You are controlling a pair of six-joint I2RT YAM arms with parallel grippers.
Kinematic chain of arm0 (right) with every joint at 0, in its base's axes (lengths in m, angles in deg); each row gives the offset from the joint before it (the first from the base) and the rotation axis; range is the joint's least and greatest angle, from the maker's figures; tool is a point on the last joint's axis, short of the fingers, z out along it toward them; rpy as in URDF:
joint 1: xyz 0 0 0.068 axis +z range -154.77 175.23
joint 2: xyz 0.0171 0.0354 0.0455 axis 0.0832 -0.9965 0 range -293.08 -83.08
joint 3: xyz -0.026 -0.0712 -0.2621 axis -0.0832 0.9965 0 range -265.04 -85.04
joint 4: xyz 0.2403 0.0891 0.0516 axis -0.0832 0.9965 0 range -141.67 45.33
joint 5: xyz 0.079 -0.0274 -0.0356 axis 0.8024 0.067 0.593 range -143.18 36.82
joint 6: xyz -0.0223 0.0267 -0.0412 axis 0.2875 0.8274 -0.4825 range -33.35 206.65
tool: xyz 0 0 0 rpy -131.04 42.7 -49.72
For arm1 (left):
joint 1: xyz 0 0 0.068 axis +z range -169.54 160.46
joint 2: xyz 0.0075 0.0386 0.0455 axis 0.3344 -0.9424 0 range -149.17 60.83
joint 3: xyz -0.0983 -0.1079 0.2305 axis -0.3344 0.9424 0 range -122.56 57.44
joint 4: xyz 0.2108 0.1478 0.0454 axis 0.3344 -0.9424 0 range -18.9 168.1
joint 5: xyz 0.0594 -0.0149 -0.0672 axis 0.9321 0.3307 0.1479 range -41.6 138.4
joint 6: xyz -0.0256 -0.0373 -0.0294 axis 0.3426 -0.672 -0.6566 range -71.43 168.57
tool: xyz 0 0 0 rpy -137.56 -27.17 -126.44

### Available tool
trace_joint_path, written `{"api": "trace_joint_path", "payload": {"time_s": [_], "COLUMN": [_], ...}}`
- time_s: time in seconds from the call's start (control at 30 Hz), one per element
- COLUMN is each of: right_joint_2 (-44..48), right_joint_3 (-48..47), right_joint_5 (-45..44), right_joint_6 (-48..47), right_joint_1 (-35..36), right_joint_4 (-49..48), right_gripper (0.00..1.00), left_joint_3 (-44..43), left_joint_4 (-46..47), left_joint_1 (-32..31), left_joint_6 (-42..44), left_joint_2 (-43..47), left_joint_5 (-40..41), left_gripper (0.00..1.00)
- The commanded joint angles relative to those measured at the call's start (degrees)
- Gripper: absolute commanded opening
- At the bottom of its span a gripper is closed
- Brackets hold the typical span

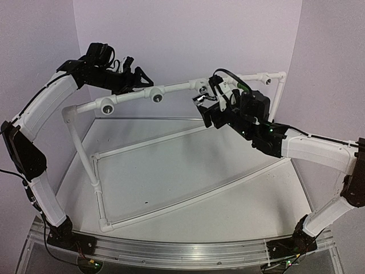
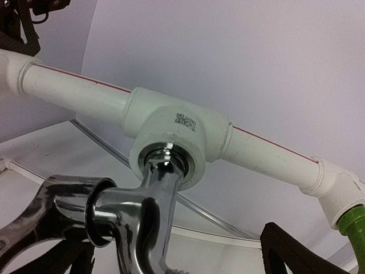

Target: Install the water faucets

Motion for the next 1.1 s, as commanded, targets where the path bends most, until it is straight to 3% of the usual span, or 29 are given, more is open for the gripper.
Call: {"api": "trace_joint_path", "payload": {"time_s": [0.0,1.07], "right_joint_2": [0.29,4.30], "right_joint_3": [-5.02,-9.66], "right_joint_5": [-0.49,-4.96], "right_joint_6": [1.48,8.67], "right_joint_1": [0.39,-1.33], "right_joint_4": [-4.01,2.89], "right_gripper": [0.98,0.98], "left_joint_3": [-0.44,-1.12], "left_joint_4": [-0.59,-0.07], "left_joint_1": [-0.28,-0.24], "left_joint_6": [0.19,0.01], "left_joint_2": [0.17,-1.31], "left_joint_5": [-0.68,-1.68], "left_gripper": [0.91,0.91]}}
